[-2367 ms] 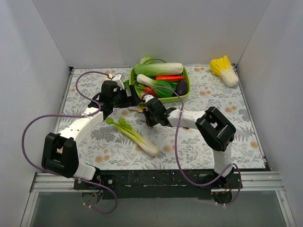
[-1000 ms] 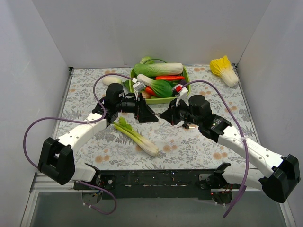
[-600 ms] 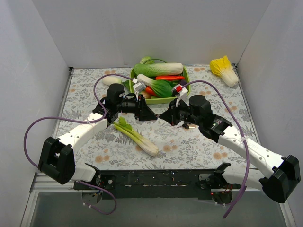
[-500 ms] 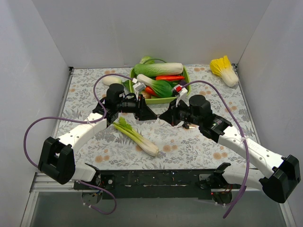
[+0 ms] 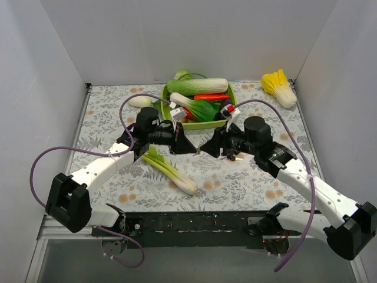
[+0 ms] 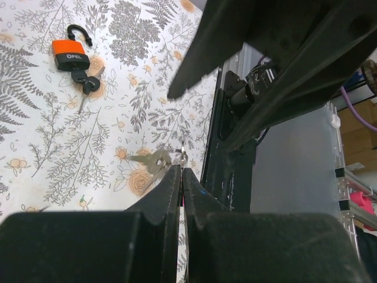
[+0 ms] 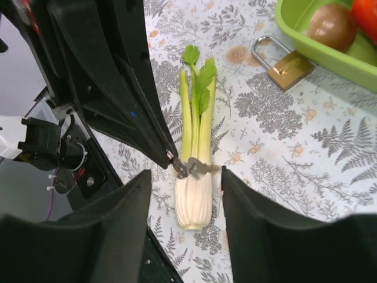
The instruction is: Unlock with the key
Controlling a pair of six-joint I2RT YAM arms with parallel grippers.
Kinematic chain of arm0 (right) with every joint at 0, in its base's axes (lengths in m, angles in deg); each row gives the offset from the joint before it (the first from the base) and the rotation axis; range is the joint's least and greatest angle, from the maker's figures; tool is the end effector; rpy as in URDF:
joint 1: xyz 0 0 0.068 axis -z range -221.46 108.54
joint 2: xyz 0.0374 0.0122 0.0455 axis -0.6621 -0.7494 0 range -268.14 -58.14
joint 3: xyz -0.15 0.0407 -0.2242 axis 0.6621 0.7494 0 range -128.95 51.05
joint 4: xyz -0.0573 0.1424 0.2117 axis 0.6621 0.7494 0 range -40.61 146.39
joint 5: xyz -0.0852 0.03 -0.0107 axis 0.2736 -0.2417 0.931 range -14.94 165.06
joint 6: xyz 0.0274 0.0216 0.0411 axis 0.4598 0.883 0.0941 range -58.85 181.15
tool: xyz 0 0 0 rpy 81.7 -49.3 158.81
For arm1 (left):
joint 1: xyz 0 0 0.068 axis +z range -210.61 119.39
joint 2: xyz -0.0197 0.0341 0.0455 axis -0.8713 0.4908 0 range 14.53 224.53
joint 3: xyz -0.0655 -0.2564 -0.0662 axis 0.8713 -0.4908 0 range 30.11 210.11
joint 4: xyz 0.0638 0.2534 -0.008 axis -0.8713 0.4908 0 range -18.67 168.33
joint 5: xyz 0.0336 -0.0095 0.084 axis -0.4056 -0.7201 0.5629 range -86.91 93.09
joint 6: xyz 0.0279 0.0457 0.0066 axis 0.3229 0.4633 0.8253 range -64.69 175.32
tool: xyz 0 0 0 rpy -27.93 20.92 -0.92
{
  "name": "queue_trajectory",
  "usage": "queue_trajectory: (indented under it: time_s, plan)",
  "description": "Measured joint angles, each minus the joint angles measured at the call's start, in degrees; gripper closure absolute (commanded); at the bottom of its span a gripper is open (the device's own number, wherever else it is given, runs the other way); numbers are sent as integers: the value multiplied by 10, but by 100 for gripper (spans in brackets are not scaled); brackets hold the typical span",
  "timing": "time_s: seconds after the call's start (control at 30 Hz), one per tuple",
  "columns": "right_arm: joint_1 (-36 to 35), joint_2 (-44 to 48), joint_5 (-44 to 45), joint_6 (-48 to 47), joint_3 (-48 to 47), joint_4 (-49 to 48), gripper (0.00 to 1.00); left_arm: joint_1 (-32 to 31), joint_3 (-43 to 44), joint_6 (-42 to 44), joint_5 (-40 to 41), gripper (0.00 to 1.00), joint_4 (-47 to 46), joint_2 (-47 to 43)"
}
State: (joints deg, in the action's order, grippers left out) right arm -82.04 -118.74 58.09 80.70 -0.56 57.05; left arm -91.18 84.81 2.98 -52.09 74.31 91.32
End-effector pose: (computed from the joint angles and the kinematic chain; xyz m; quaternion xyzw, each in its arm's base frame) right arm 0.1796 0.1674 0.3335 -0.2314 0.7638 0.3983 0.4520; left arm 0.2390 -0.1751 0.2939 0.1030 0.7813 -0.6078 0.0978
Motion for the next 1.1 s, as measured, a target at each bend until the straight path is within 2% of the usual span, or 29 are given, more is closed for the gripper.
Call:
queue_trajectory:
  time_s: [0.07,0.2,0.33,0.5,0.73,0.93,1.1]
  plan:
    - [17,21,-17,8,0,2,31,-20,0,30,31,100,24,-7]
    - [45,60,-50,31,0,6,28,-108,-5,98,137,100,61,-30]
    - [54,79,-73,83,11,16,29,-184,-43,149,240,100,56,-92]
    - [57,105,-87,179,74,17,31,-237,-60,206,365,100,24,-139]
    - [59,147,-85,301,146,4,34,-341,-64,292,553,100,-7,-102]
    - [59,195,-46,375,170,-3,36,-372,-66,336,630,100,-26,-67]
    - [59,219,-16,418,187,-5,43,-386,-64,361,676,100,-54,-42]
